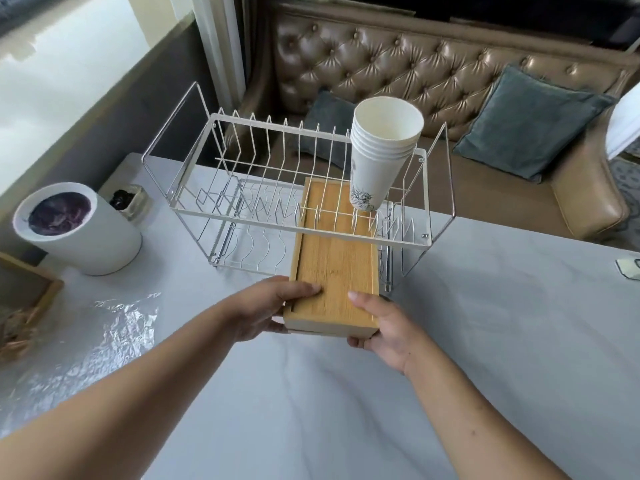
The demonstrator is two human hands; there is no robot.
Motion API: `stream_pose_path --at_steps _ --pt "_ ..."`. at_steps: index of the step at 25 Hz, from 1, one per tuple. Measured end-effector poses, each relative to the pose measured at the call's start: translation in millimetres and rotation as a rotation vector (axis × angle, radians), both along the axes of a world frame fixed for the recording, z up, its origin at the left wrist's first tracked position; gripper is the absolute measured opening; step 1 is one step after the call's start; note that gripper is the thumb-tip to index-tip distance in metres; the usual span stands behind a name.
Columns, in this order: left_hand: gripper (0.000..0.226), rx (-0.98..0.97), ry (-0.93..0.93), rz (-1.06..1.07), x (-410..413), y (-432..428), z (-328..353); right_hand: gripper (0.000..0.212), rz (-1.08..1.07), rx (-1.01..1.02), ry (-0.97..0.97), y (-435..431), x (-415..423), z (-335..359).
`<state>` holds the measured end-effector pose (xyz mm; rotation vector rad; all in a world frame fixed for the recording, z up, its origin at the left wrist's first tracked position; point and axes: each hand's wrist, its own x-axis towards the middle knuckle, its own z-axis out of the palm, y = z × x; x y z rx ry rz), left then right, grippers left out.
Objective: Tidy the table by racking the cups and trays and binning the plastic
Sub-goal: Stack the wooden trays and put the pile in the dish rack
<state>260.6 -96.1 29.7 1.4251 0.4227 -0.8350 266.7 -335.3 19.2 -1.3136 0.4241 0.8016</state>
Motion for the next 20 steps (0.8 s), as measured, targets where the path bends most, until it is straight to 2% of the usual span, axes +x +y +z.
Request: stream_pose_path --at_steps 6,12,15,18,20 --pt "0.051 0.003 0.015 0.192 33 -18 -13 0.037 -0.083 0.04 0.04 6 42 -17" --pt "0.043 0.033 -0.021 0.232 36 -24 -30 0.044 -0.045 0.017 0.06 4 48 -26" --pt "0.046 0.043 -0.068 0.259 32 -27 -33 0.035 -0.012 -0.061 0.034 2 47 -25" --pt "0.041 0.047 -0.081 0.293 24 -29 -35 0.048 -0.012 -0.195 -0.004 0 41 -27" --pt "0.043 0.052 -0.081 0.317 18 -29 -37 0.049 -0.038 -0.259 -0.026 2 34 -30"
